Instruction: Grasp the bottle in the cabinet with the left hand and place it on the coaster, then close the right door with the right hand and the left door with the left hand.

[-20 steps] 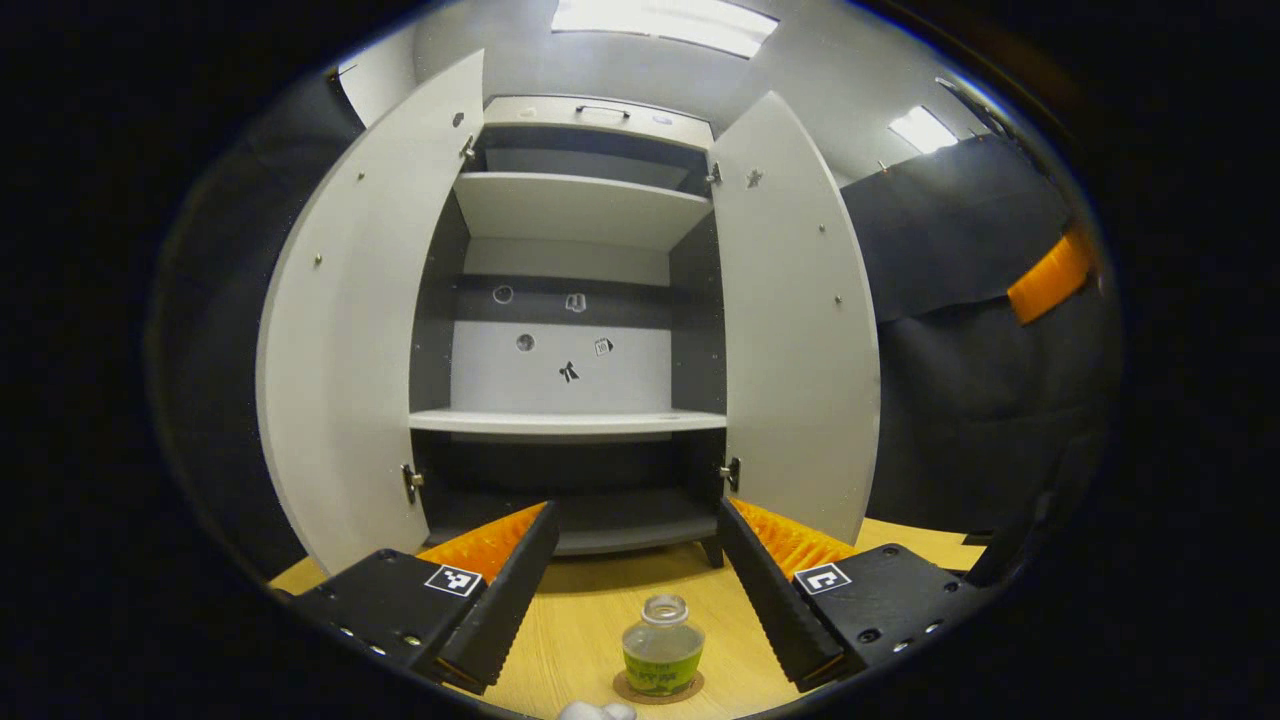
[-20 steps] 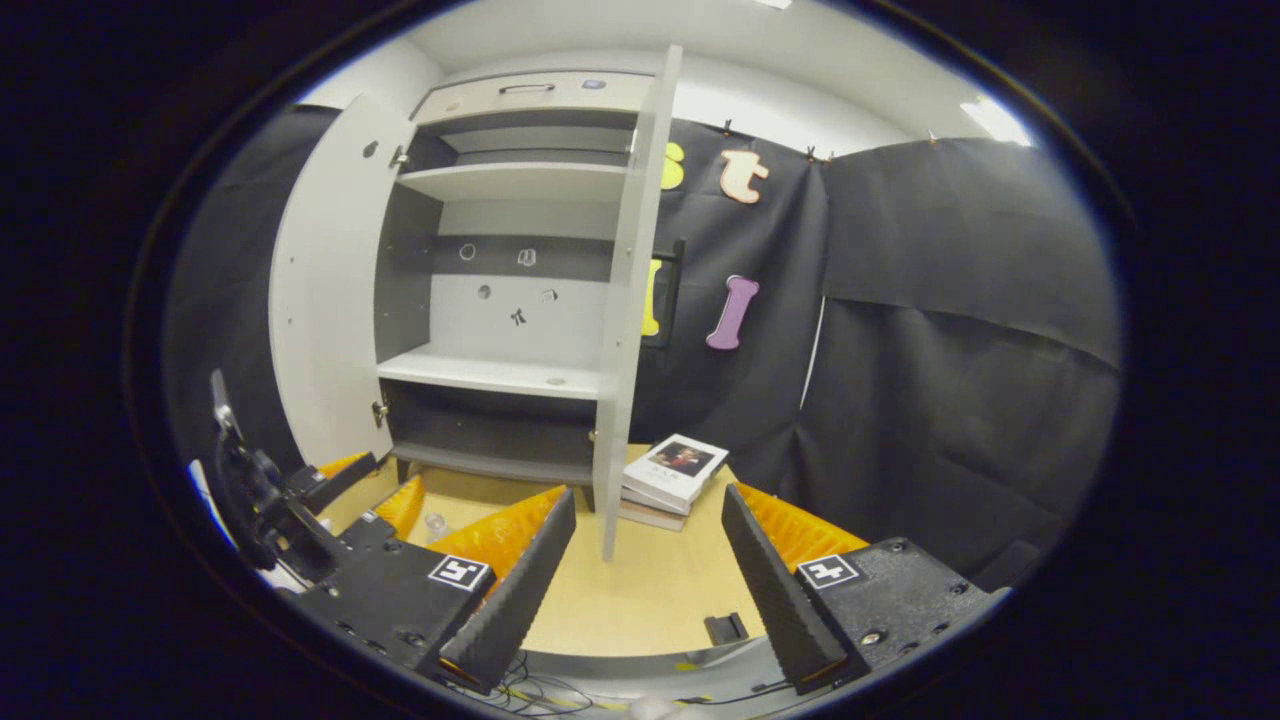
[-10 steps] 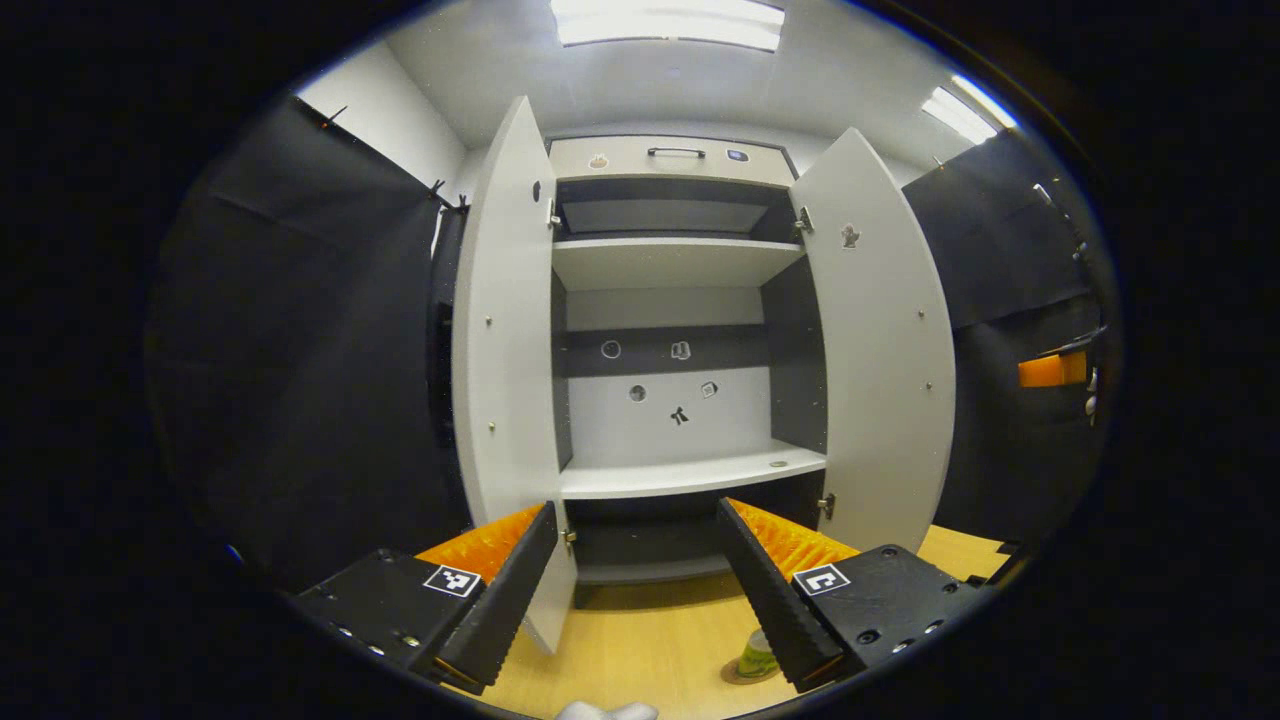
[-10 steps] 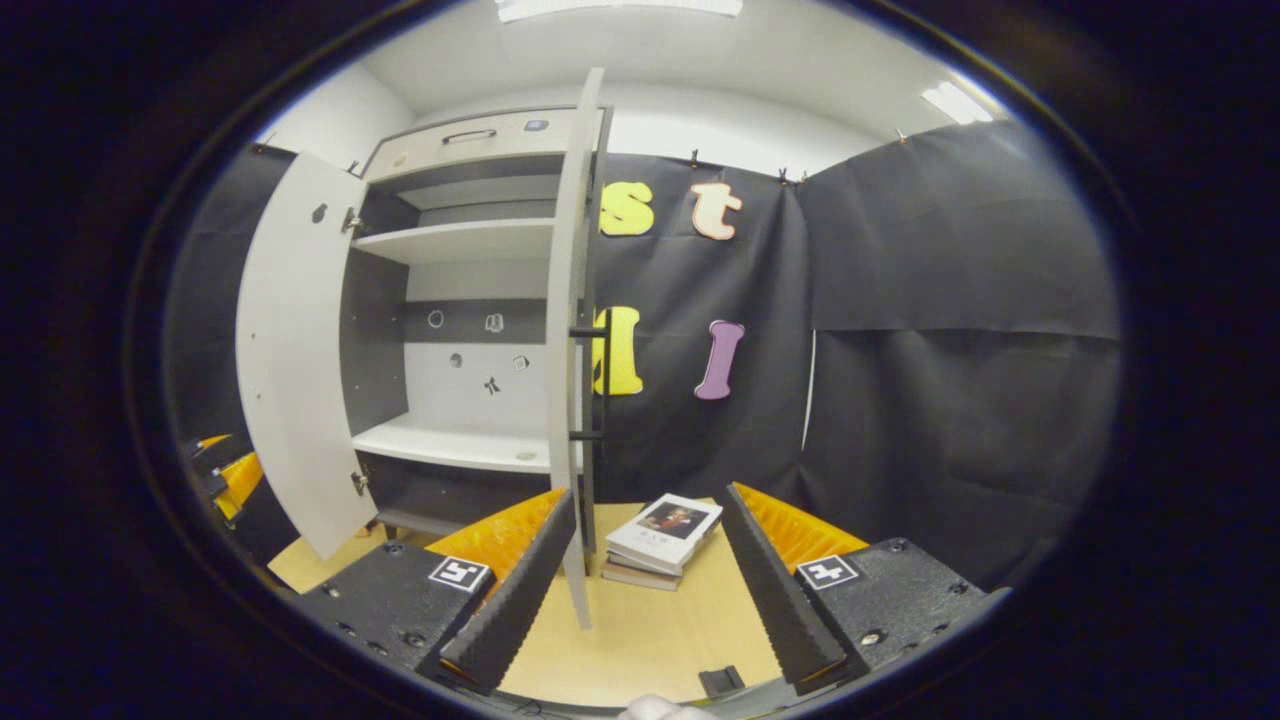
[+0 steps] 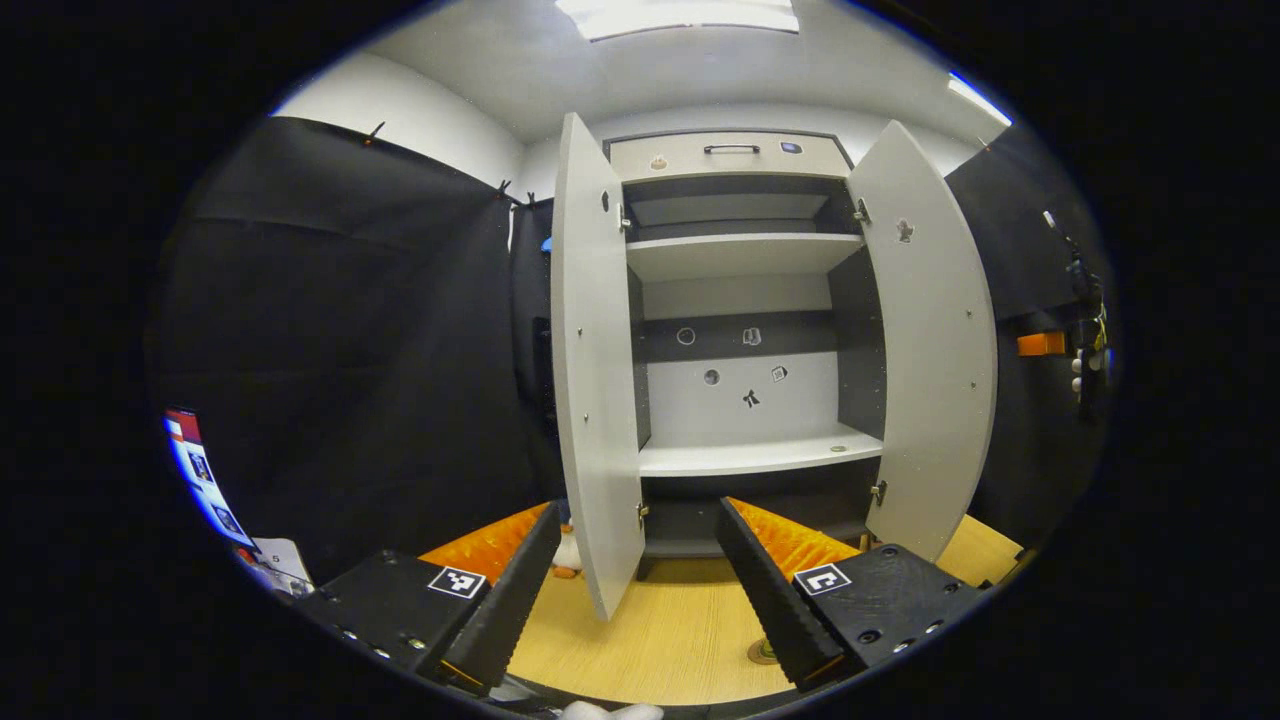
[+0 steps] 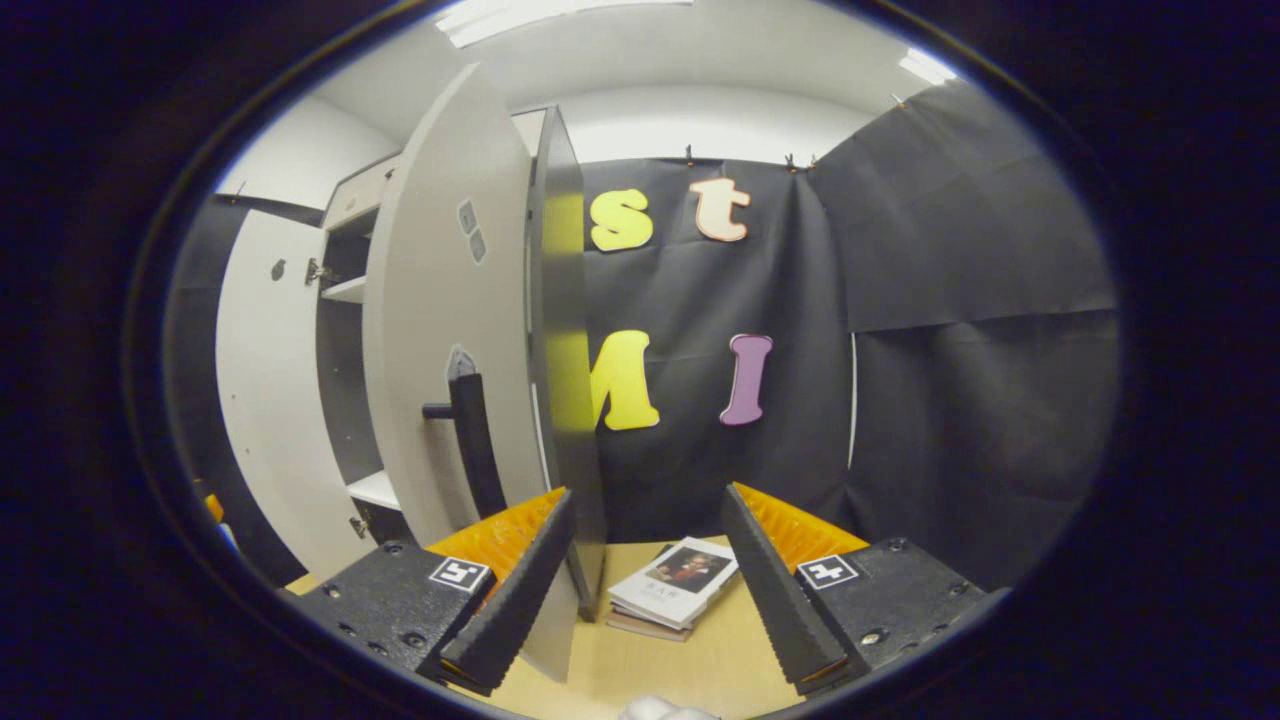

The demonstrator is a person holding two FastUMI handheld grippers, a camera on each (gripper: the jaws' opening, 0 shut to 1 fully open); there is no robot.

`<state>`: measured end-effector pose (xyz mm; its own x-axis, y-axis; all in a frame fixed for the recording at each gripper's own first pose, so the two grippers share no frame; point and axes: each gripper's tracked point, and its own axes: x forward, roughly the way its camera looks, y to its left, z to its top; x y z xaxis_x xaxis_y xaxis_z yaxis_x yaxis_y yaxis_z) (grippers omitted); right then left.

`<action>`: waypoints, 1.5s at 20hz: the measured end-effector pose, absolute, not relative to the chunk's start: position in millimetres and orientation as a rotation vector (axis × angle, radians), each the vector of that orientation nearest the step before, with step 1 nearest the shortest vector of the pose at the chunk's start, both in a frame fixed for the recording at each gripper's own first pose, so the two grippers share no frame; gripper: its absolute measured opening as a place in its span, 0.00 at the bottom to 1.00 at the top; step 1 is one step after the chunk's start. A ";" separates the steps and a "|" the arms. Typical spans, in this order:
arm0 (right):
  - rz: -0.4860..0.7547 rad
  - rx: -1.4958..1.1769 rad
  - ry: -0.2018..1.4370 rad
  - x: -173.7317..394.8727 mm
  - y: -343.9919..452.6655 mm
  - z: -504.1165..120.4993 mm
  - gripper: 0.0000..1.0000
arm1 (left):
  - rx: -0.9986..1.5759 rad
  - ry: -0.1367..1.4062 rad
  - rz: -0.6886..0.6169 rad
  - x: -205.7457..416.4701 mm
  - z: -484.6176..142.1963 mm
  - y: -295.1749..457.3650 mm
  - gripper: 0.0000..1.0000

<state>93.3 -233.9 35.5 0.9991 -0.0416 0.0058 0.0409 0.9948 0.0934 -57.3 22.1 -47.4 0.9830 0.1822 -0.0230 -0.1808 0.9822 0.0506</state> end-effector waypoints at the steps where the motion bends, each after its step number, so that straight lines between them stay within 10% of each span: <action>1: -0.019 0.100 -0.009 101.4 -230.4 38.1 0.97 | 0.061 0.035 0.190 -60.1 -47.4 20.4 0.96; 30: 0.025 -0.009 -0.030 117.6 -51.9 61.0 0.96 | 0.032 0.081 0.050 -45.6 -91.3 66.1 0.96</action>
